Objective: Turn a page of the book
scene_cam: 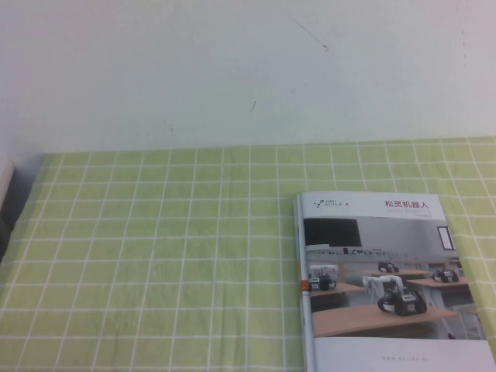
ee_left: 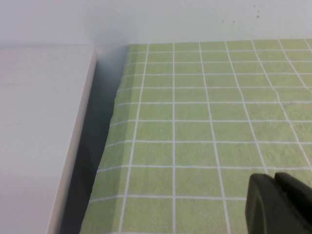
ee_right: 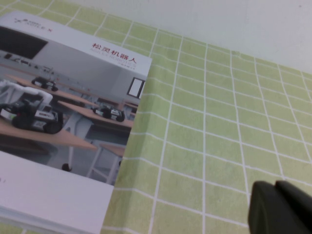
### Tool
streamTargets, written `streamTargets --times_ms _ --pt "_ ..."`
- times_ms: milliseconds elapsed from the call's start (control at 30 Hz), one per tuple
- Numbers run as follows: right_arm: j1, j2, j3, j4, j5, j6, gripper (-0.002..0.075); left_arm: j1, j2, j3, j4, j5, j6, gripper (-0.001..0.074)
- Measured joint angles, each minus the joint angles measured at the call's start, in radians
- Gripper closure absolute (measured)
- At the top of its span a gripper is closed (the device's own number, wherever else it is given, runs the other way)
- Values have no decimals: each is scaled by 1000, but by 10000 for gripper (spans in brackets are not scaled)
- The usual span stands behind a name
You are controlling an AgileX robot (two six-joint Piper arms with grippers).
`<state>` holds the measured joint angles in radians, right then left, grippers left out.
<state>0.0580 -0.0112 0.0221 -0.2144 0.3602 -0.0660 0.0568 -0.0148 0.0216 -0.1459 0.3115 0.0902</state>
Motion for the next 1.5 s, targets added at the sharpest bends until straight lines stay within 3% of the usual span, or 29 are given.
streamTargets --times_ms 1100,1200,1300,1433,1500 --pt "0 0 0 2 0 31 728 0 0 0 -70 -2 -4 738" --pt "0 0 0 43 0 78 728 0 0 0 -175 -8 -48 738" --pt "0 0 0 142 -7 141 728 0 0 2 -423 -25 -140 738" --pt "0 0 2 413 -18 254 728 0 0 2 -790 -50 -228 738" --pt "0 0 6 560 -27 310 728 0 0 2 -882 -67 -240 738"
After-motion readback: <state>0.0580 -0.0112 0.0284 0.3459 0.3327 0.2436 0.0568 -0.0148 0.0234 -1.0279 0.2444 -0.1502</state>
